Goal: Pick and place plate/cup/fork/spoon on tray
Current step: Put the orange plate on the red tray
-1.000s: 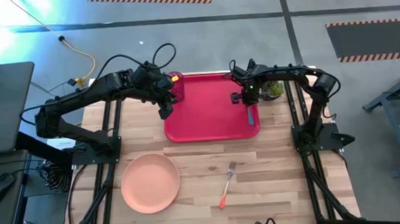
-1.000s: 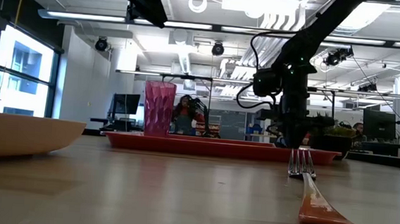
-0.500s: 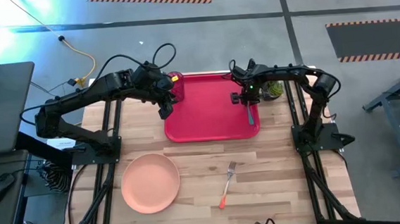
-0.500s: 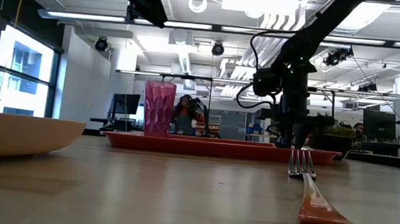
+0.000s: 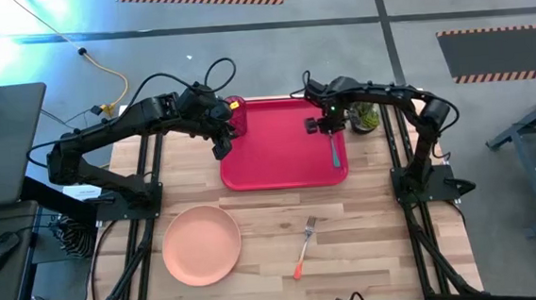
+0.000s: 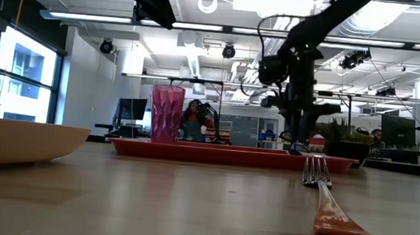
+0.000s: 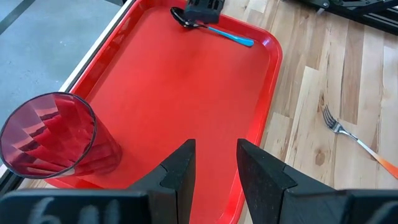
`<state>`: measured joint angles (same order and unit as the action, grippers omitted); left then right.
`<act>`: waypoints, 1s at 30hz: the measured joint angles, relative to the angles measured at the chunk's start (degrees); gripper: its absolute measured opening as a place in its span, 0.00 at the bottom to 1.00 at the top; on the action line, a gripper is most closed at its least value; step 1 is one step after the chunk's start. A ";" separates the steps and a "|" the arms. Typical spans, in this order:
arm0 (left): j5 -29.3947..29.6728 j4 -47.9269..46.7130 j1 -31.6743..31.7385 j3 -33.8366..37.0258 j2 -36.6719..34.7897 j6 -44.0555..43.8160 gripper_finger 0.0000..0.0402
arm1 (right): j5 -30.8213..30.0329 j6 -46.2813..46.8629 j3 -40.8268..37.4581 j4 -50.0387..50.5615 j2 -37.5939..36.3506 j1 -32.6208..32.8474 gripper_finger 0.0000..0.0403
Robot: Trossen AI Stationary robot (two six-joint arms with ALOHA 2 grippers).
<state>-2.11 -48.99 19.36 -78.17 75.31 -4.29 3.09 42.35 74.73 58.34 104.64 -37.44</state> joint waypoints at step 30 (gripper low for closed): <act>-0.05 -16.19 -6.11 5.52 -2.24 -2.87 0.27 | -9.38 -9.72 28.84 23.95 -0.07 27.31 0.22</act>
<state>-2.16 -65.18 13.25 -72.65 73.07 -7.17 -6.29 32.63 103.57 82.29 104.57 -10.14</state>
